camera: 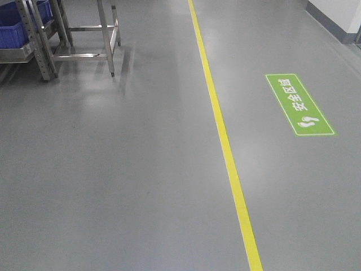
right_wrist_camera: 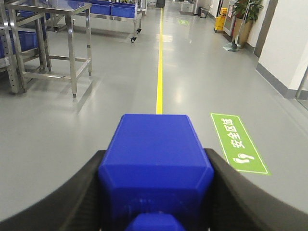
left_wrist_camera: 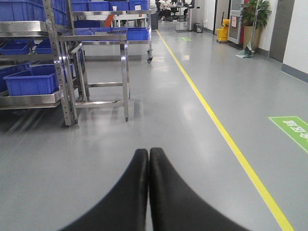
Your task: Pour parts from conveyor to right shelf
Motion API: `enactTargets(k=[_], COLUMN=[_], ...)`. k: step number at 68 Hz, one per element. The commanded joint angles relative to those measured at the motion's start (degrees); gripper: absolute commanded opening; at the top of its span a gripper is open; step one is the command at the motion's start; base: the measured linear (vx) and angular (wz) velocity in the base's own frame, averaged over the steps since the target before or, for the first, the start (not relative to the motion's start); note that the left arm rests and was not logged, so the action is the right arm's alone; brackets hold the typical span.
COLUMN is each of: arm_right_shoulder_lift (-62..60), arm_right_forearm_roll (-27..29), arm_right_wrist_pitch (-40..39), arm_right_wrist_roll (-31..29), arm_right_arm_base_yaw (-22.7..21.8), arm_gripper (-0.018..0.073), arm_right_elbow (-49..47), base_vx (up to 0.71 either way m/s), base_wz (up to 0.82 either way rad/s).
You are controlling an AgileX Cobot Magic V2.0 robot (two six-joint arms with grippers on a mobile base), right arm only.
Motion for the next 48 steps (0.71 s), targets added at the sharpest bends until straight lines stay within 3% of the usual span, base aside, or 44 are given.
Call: enactTargets(k=[1,48], arm_right_shoulder_lift=[0.88,0.88], arm_right_forearm_roll=[-0.14,-0.14], arm_right_wrist_pitch=[-4.81,-4.76], arm_right_wrist_roll=[-0.61,-0.61], arm_right_arm_base_yaw=[-0.11,-0.11], arm_gripper=[-0.0006,-0.0006], arm_right_elbow=[-1.53,-1.53], base_vx=[0.51,0.59], base_wz=[0.04,-0.01])
